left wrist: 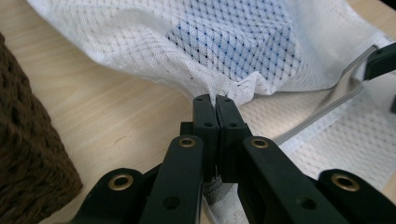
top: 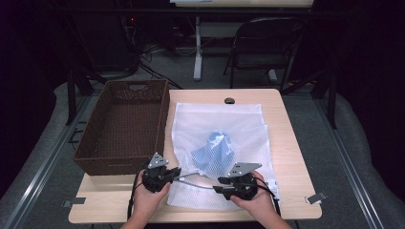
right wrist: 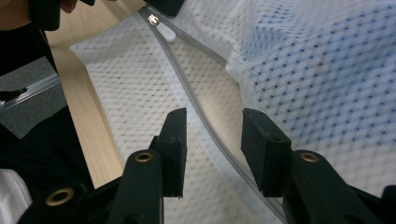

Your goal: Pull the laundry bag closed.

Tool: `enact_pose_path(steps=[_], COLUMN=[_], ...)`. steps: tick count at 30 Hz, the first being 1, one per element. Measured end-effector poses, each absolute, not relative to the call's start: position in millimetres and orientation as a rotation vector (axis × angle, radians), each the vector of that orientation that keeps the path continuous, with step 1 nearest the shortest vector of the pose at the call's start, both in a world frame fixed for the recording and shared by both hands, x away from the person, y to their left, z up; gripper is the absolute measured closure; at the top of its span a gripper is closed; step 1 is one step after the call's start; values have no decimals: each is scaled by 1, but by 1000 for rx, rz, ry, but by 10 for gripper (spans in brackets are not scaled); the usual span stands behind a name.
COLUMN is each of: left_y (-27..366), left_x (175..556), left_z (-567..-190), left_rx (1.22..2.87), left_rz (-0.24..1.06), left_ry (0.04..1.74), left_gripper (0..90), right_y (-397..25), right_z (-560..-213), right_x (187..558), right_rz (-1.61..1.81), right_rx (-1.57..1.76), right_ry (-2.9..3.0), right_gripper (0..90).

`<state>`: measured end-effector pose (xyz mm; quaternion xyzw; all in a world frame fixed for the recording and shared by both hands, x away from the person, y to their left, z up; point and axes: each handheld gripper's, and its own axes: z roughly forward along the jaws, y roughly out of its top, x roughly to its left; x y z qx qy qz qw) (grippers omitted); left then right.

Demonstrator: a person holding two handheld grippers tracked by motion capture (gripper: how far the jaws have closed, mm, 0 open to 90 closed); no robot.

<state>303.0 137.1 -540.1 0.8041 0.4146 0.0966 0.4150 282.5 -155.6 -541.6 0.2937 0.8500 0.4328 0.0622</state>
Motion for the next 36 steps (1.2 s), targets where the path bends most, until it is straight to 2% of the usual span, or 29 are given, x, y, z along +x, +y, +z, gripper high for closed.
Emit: enact_pose_path(steps=[14,36], left_y=[128,125], left_x=[306,300], left_z=[-518,-522], left_rx=[1998,1990], left_rz=[263,255], left_ry=[973,940], left_gripper=[892,892], right_y=[-116,-85], right_z=[-537,-547], right_x=[307,319], right_rz=[1387,1448], right_rx=[824,799], right_ry=[2626,2692], right_gripper=[638,604])
